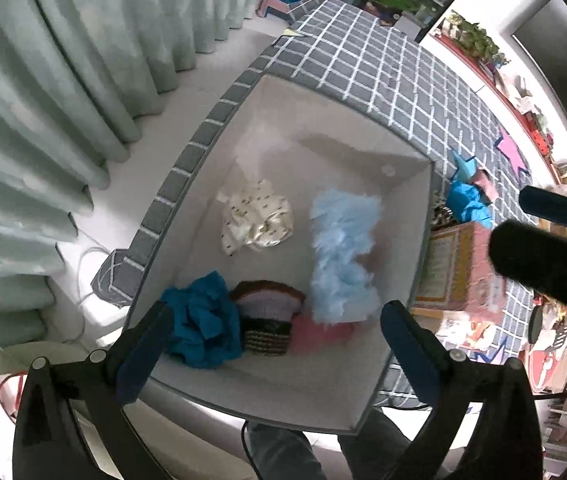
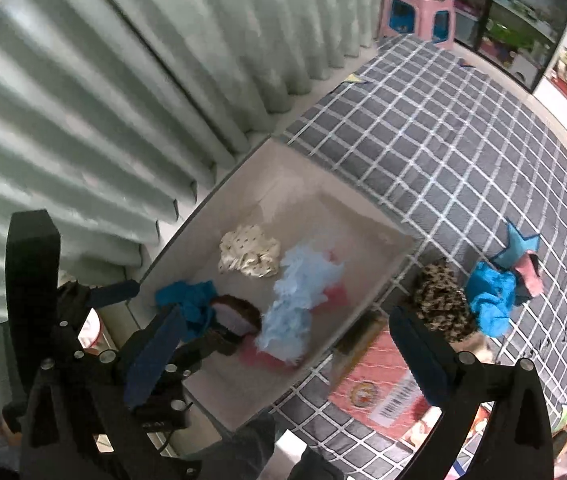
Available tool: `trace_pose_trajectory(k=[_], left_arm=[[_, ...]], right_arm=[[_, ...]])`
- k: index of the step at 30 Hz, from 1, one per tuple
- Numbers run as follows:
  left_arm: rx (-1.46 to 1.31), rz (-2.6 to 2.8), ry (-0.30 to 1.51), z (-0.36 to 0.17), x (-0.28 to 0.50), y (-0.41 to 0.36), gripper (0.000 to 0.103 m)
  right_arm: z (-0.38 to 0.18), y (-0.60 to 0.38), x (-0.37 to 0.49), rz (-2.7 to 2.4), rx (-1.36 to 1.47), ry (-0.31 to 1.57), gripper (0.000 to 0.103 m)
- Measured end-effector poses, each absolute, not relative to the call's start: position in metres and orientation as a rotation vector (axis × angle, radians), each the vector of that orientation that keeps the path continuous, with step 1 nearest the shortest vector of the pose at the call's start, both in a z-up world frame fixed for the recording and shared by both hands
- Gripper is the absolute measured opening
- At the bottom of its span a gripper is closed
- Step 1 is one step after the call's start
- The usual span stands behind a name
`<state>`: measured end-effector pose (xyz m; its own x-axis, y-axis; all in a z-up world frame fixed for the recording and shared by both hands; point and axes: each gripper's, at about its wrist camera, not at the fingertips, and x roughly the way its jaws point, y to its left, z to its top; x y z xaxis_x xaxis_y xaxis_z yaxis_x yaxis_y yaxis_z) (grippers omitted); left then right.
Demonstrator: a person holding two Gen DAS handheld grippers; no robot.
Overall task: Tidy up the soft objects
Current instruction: 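Move both tools back over the pile of soft items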
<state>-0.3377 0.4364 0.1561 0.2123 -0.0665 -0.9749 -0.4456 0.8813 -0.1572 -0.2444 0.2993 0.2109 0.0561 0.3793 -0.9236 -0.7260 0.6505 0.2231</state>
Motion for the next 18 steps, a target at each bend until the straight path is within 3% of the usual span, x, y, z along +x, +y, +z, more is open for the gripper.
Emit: trace_pose_trajectory(k=[8, 18], left_arm=[[-0.46, 0.189, 1.323, 0.182, -0.315, 0.418, 0.103], [-0.4, 0.124, 1.366, 0.187, -0.282, 0.373, 0.103]], right_arm=[[0.21, 0.21, -0.183, 0.661, -0.165, 1.28, 0.103], [0.133, 0.098, -0.136, 0.371, -0.076, 1.436, 0.103]])
